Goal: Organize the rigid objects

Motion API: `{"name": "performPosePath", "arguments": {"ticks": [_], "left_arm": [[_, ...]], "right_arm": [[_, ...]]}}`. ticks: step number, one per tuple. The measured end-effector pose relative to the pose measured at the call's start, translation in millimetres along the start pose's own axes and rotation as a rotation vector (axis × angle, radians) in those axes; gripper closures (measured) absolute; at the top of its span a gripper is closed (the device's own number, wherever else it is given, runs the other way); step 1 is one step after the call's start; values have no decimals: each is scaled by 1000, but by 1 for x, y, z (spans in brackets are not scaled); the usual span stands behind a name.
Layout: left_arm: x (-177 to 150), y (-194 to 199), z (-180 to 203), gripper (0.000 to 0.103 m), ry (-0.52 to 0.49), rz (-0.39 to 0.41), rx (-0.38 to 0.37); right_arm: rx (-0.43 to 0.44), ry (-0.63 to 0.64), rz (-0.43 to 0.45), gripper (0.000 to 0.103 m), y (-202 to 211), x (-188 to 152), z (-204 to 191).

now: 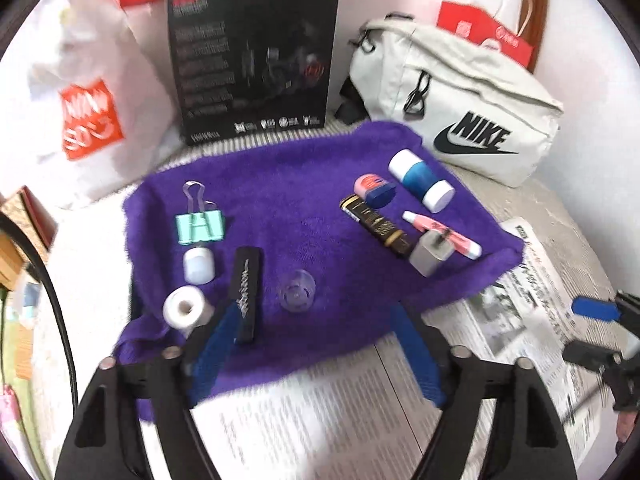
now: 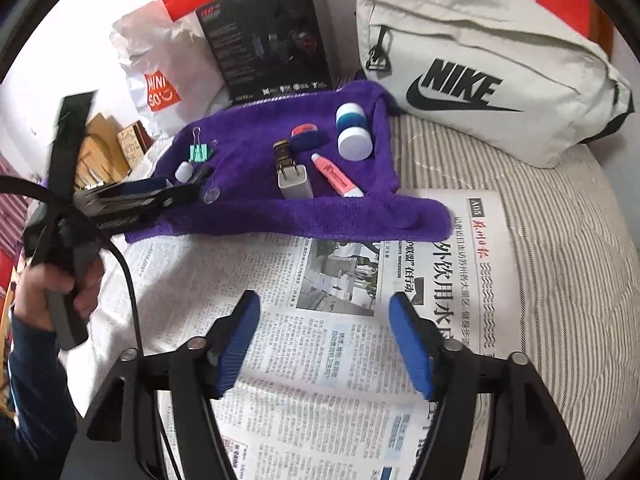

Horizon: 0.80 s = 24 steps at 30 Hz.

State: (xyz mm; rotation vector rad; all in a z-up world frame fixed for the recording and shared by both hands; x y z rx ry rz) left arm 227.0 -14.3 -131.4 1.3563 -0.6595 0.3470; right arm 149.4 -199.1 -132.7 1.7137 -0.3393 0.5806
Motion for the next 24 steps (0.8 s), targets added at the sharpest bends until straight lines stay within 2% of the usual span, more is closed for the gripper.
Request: {"name": "performPosePath", "arguments": {"ticks": [4,7,10,15,19,22,24], "left_arm": [[-14,29,-2,15,38,11,34],[-26,49,-2,14,73,17,50],[-37,66,-1,14,107,26,71],[-52,90,5,14,159,31,55],[-62,107,11,13,175,53,44],[-68,116,16,13,189,65,40],[-72,123,20,13,188,76,42]], "right_arm": [[1,-12,20,33,13,-3,-5],[-26,-23,26,24,18,-8,-7],[-63,-29,47,21,28,-12,-8],[-81,-54,69,19,45,-19,-11],[-116,-45,86,12,59,-21,-16],[-145,-44,88,1,70,-23,-19],[-159,-40,103,0,76,-24,-20]]}}
Point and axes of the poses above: each gripper's, at about its wrist camera, not at the fingertips, and y roughly against the way its jaws point, z to its right, x to its top, the point moved 8 cm from there along -y, roughly the way its jaws point, and after that the axes turned 4 degrees about y, right-handed, at the moved point
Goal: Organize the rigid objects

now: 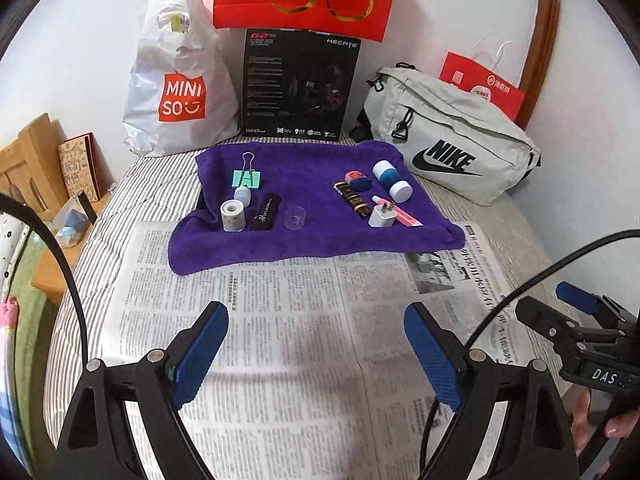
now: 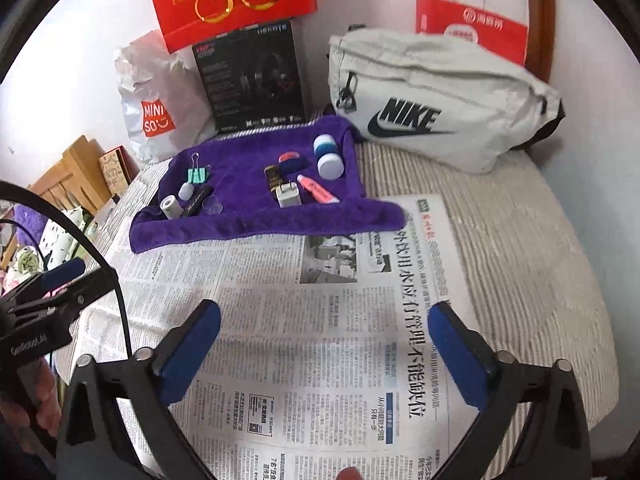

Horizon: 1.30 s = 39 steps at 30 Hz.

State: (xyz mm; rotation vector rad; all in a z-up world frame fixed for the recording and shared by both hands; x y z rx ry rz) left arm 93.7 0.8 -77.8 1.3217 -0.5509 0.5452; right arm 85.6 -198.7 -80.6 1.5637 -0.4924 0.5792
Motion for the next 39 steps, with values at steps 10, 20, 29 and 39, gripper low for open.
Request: {"name": "performPosePath", "arguments": {"ticks": [10,20,29,39], "left_arm": [[-12,22,6,9,6,25,10],[-14,30,15,3,-26,40,20],[-15,32,8,0,-17,52,30],[-17,32,11,0,-38,41,37]], "right_arm": [[8,-20,-3,0,18,-10,0],[-8,1,-13,0,20,-14,1],[-12,-9,-5,0,26,-15,6],[-12,-2,-7,0,26,-16,5]]}}
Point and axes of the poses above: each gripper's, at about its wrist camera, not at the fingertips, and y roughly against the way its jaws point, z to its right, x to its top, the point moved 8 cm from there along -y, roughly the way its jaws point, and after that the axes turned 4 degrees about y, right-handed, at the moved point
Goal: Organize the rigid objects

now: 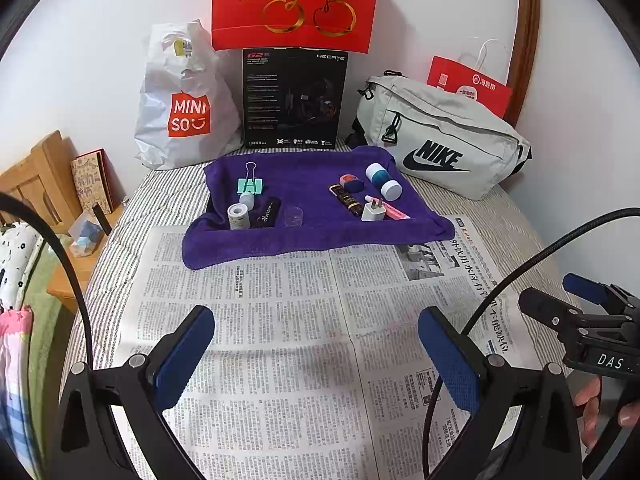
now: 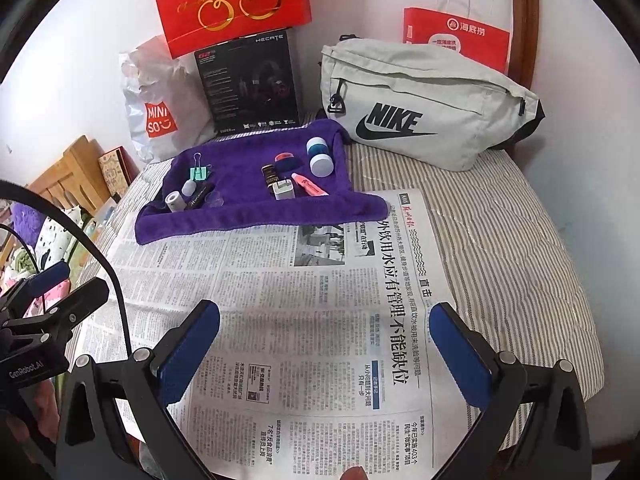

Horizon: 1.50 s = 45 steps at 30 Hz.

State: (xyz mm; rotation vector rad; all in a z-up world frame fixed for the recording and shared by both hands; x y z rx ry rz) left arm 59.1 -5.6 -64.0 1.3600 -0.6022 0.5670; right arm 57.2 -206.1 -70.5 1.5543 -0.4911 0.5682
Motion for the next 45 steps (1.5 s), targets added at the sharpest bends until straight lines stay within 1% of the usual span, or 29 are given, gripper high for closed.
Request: {"name": "performPosePath", "arguments": {"ticks": [5,13,45], "left_arm": [[-2,-2,1,0,4,-14,-7],[-3,-6,1,0,-12,-29,11],[-3,-8,-4,0,-30,-43,20]], "right_arm": [[0,-1,3,0,1,1,0],[-2,0,2,0,1,1,1],[-6,9,4,0,2,2,-1]]}}
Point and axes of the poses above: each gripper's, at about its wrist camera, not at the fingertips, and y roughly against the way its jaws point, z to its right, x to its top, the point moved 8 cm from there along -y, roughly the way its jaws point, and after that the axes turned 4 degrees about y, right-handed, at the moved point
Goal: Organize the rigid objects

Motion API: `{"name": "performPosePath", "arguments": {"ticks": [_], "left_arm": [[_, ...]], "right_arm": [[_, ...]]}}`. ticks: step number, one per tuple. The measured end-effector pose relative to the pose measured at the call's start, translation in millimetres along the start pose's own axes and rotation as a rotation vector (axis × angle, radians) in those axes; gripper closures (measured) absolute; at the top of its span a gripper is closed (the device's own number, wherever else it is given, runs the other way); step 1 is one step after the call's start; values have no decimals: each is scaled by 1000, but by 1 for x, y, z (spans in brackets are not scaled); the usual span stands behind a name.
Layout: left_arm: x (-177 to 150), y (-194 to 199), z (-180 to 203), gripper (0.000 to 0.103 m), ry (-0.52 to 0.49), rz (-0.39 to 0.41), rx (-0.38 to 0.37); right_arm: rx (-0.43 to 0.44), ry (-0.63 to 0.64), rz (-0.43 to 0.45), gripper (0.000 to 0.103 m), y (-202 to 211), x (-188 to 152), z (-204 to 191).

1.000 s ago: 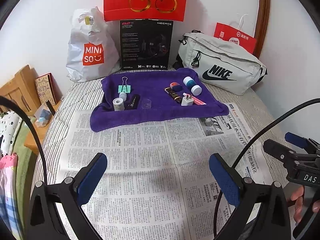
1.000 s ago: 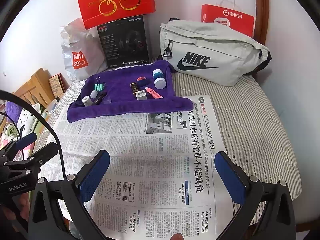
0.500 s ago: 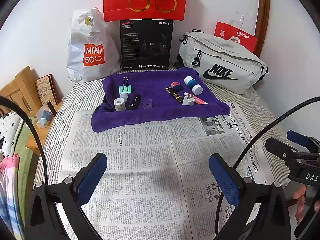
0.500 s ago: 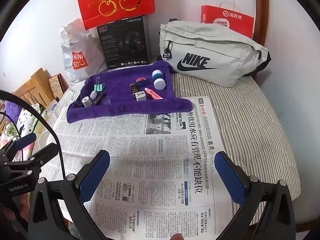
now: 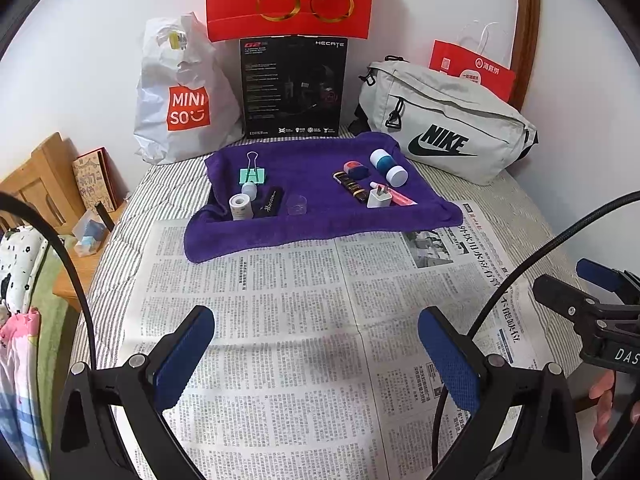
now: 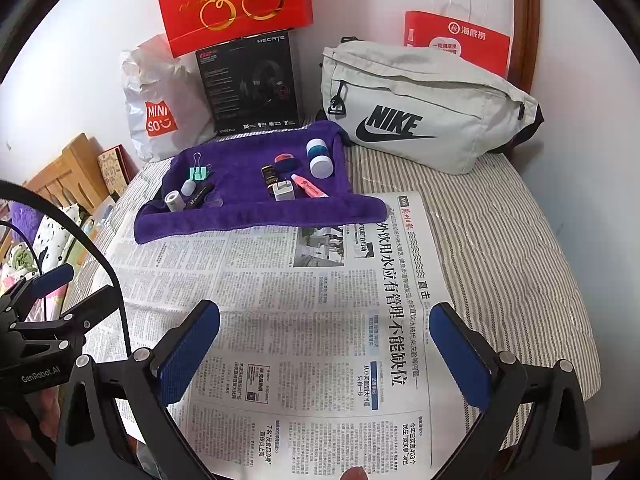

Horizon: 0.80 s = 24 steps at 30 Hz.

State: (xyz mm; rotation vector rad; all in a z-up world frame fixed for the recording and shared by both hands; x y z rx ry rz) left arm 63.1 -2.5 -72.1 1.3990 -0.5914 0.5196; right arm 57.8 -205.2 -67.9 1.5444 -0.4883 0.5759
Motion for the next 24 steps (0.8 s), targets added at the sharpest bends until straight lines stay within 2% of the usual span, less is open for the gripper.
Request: {"name": "performPosePath", "arguments": {"ticks": [24], "left_arm": [[-1,-6,0,0,-12,-9,11]], "right_arm": [[-2,1,-12,0,-3,-4,2]]}}
Point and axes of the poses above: each gripper's, at about its wrist camera, not at the fingertips, and y roughly against the way its jaws point, z to its right, x to its top, the point moved 8 cm from there along -y, roughly the way its jaws point, and after that the axes turned 4 degrees about y, right-handed, at the moved point
